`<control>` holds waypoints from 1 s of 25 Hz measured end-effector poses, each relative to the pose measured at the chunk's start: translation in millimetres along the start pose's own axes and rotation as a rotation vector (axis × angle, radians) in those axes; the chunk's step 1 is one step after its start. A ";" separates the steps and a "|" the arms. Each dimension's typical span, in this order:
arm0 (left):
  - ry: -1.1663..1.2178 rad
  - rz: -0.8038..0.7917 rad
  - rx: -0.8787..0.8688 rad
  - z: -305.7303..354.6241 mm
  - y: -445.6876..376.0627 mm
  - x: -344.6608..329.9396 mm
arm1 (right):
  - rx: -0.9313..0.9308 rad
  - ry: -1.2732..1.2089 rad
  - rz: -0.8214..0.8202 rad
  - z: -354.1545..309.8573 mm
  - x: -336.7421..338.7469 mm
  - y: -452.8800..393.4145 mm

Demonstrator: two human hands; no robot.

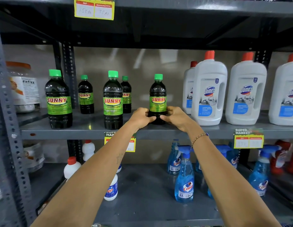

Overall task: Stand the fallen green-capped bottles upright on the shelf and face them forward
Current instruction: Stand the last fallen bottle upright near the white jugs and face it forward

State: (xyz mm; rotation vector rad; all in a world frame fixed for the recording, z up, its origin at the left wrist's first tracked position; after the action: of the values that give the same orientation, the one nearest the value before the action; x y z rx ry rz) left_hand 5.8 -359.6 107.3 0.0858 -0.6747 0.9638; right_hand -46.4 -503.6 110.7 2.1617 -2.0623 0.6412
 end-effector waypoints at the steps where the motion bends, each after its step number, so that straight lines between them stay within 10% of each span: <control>1: 0.014 0.006 -0.008 0.0 1.4 0.1 | 0.003 0.003 -0.001 0.0 0.6 1.5; 25: 0.123 0.052 -0.154 8.6 37.8 -4.2 | 0.128 0.035 -0.107 -0.4 17.8 36.2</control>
State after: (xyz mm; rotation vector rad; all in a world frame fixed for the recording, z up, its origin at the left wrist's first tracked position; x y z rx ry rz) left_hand -29.6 -343.7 103.4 -0.1265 -0.6383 0.9560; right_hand -81.6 -523.3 109.3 2.2923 -1.9228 0.8120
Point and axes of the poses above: each hand's wrist, its own y-axis away from the middle knuckle, its own x-axis out of the back of the hand, z = x × y, the point moved 5 cm from there along -y, towards the middle knuckle, and after that the axes turned 13 degrees about -z, right-handed, at the moved point
